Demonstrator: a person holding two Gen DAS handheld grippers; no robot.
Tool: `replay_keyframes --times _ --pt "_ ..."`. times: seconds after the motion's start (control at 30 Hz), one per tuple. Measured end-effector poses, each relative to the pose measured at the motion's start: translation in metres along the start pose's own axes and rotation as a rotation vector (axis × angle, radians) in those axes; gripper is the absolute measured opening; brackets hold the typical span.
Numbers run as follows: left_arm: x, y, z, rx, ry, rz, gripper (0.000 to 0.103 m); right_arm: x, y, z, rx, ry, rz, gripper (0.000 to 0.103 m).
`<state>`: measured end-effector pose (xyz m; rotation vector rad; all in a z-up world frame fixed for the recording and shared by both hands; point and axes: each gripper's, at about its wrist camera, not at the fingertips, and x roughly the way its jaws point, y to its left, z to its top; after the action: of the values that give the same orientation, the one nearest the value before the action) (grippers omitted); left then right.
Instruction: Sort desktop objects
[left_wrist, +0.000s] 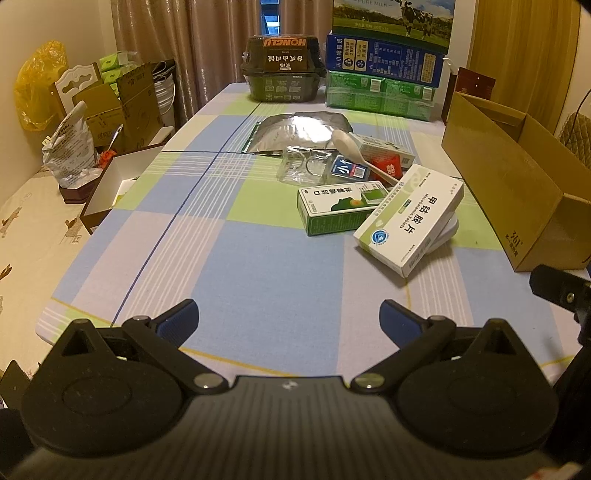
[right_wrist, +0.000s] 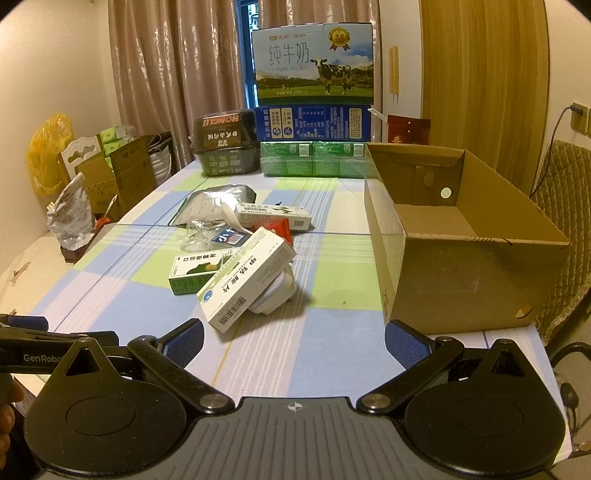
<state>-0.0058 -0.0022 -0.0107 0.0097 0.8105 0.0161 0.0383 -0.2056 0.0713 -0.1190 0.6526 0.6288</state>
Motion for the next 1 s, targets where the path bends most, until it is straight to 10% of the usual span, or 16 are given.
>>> replay_keyframes --times 1.0 --pt "-0.0044 0.0015 0.0055 -0.021 0.001 -0.045 0.102 -0.0002 0.0012 -0.0004 -0.020 -0.002 0.018 0.101"
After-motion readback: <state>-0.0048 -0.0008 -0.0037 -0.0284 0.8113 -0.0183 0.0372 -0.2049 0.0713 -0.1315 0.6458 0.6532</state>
